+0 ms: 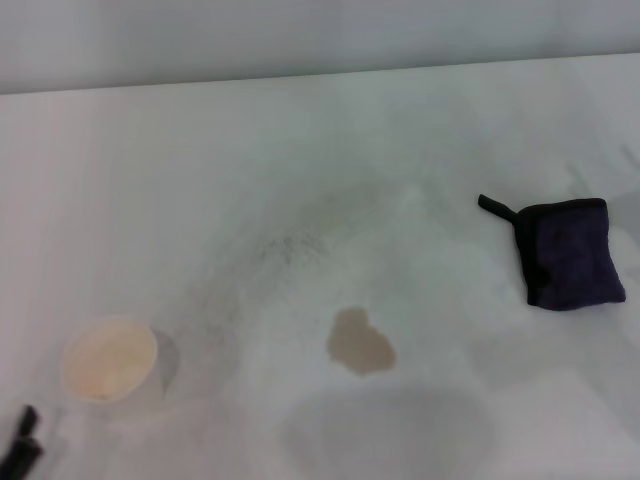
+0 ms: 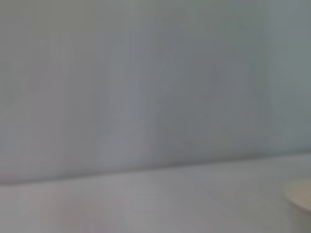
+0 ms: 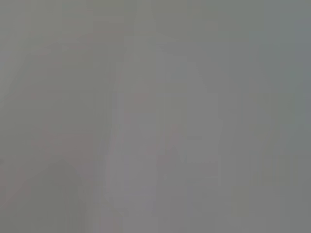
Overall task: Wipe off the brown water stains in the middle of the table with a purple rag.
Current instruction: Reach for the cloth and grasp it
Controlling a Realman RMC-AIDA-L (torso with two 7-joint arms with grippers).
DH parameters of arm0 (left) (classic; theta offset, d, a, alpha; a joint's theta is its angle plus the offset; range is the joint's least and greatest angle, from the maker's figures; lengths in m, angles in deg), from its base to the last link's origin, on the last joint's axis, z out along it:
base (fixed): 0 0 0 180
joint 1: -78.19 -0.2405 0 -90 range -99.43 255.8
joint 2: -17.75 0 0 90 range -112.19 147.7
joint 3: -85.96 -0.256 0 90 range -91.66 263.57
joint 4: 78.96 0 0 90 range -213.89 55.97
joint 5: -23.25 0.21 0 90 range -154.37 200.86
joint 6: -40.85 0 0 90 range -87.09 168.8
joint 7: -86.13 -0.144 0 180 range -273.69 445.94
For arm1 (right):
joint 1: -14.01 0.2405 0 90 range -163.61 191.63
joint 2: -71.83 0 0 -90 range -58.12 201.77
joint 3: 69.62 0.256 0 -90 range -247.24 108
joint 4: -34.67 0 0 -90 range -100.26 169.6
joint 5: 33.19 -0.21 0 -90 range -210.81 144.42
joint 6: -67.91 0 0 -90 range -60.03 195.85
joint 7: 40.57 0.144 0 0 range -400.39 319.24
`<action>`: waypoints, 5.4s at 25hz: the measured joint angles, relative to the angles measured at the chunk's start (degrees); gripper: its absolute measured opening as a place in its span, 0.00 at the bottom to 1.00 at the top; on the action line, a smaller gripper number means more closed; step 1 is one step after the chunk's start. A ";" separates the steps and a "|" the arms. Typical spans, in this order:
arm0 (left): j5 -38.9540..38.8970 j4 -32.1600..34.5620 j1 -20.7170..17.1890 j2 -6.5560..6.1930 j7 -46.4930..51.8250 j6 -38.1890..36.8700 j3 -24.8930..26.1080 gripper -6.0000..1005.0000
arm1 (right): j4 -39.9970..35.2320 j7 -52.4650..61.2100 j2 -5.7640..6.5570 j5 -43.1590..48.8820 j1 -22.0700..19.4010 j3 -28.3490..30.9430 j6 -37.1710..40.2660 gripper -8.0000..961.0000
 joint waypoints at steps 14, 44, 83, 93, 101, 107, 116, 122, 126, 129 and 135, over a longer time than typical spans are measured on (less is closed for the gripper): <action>-12.62 9.12 4.97 -1.04 8.06 -3.95 0.25 0.89 | 7.67 15.50 -0.19 -2.13 1.58 3.46 0.89 0.88; -12.97 18.05 9.91 -1.53 10.10 -3.06 0.26 0.89 | -74.30 135.41 0.05 87.35 14.44 -28.52 5.24 0.79; -12.49 19.76 10.71 -1.70 9.33 -2.38 1.01 0.89 | -61.40 159.28 -0.31 103.41 18.61 -58.36 8.06 0.78; -12.44 19.75 10.84 -1.70 6.94 -2.17 0.87 0.89 | -58.89 159.71 -0.47 103.40 19.86 -58.40 9.36 0.78; -12.51 19.77 10.48 -1.55 6.92 -2.45 1.05 0.89 | -56.56 159.80 -0.44 102.97 20.83 -58.43 10.67 0.70; -12.73 19.77 10.36 -1.49 6.93 -2.53 1.05 0.89 | -55.21 159.83 -0.38 102.72 21.51 -58.21 11.03 0.62; -12.88 19.77 10.35 -1.35 6.93 -3.06 1.06 0.89 | -53.08 159.50 -0.21 102.92 22.38 -55.96 11.42 0.44; -12.89 19.77 10.53 -1.43 6.94 -3.07 1.05 0.89 | -52.74 159.41 -0.12 103.15 22.61 -55.57 11.68 0.45; -12.88 19.77 10.61 -1.46 6.93 -3.07 1.05 0.89 | -51.76 159.28 -0.08 103.15 23.05 -55.35 11.72 0.45; -12.89 19.77 10.69 -1.45 6.72 -3.07 1.05 0.89 | -51.46 159.26 -0.16 103.15 23.13 -55.39 11.72 0.45; -12.88 19.77 10.85 -1.44 6.63 -3.07 1.05 0.89 | -51.30 159.24 -0.42 103.02 23.28 -55.79 11.51 0.44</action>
